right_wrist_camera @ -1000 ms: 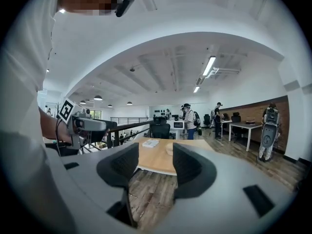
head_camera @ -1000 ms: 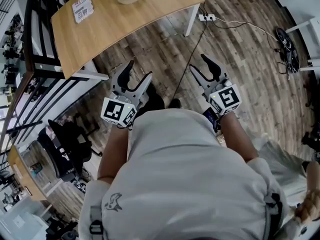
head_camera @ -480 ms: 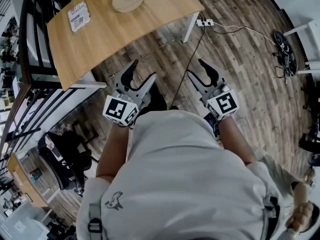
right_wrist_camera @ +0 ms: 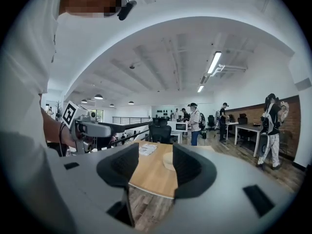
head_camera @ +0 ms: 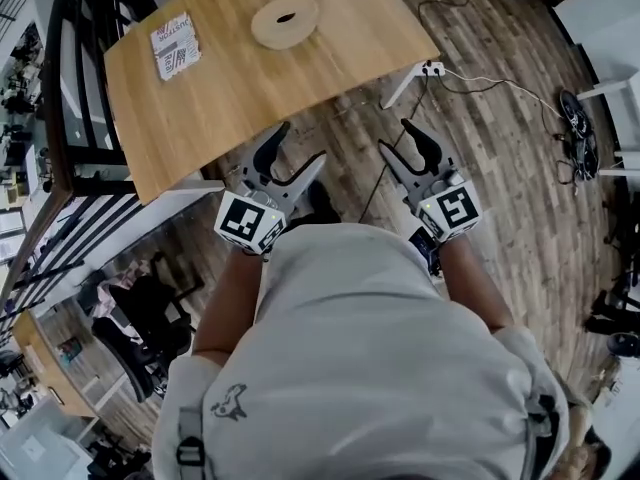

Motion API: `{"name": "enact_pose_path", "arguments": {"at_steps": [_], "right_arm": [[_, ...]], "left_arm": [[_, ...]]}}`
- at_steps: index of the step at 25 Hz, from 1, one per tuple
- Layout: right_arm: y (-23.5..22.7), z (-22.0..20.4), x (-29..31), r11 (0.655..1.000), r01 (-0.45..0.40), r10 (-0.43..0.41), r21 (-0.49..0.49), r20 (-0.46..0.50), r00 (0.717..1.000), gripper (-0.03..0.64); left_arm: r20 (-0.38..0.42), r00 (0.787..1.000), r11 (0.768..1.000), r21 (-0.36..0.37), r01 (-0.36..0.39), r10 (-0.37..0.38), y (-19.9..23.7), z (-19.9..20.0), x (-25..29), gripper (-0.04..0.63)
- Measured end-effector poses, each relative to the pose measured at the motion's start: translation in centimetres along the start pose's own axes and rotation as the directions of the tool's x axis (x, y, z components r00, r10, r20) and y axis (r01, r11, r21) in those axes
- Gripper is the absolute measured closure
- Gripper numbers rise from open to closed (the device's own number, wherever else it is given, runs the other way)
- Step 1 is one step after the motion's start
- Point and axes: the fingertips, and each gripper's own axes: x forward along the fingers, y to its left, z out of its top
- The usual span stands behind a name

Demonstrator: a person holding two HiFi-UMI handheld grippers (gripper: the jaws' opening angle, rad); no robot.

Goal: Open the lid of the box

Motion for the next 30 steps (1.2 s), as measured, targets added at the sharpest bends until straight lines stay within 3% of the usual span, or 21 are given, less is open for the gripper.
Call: {"name": "enact_pose_path", "arguments": {"at_steps": [13,30], "right_arm": [[0.3,2.4,11.8,0.997,-0.064,0.064,-0.042,0.003,0.998,0.391],[-2.1,2.5,22.5,0.964,-0.254,0.253,-0.077,-0.023,0.967,0.391]], "left_arm": [[0.005,1.000,1.000,0.009,-0.005,0.005,9.7,1.4,-0.2,0.299],[-0.013,0.989,0.989,-0.016,-0.145,0.145,17.4,0.1,0.9,0.298]]}}
